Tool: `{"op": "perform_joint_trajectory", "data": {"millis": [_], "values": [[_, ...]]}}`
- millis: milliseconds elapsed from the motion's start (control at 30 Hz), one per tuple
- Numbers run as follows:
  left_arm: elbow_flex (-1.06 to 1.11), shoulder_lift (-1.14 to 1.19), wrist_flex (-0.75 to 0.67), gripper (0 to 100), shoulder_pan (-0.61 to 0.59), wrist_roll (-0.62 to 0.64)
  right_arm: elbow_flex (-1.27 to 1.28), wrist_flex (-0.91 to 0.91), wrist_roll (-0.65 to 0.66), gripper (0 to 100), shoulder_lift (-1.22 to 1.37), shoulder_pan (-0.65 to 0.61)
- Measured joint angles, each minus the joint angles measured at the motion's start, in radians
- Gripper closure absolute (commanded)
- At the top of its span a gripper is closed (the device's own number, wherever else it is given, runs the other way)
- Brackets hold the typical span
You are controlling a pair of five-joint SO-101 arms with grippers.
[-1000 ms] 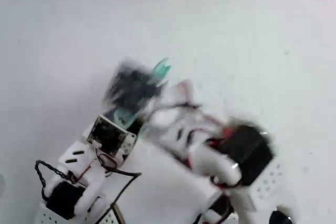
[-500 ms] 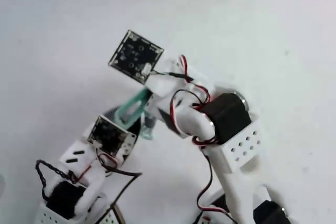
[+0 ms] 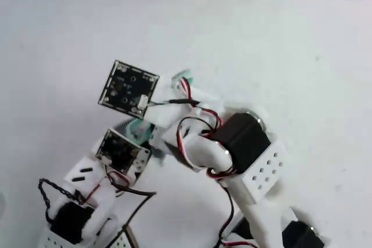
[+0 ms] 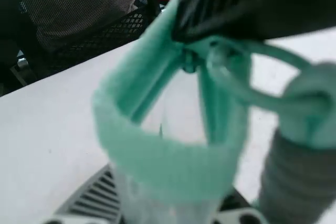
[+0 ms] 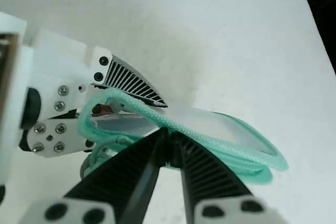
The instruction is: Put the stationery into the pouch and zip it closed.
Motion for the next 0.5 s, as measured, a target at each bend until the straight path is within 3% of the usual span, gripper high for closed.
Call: {"op": "perform_joint_trajectory", "data": {"millis": [500], "values": [[0.0, 0.0, 0.003, 98, 0.0, 0.003, -0.002, 0.0, -0.051, 97.9, -0.006, -0.149]]}}
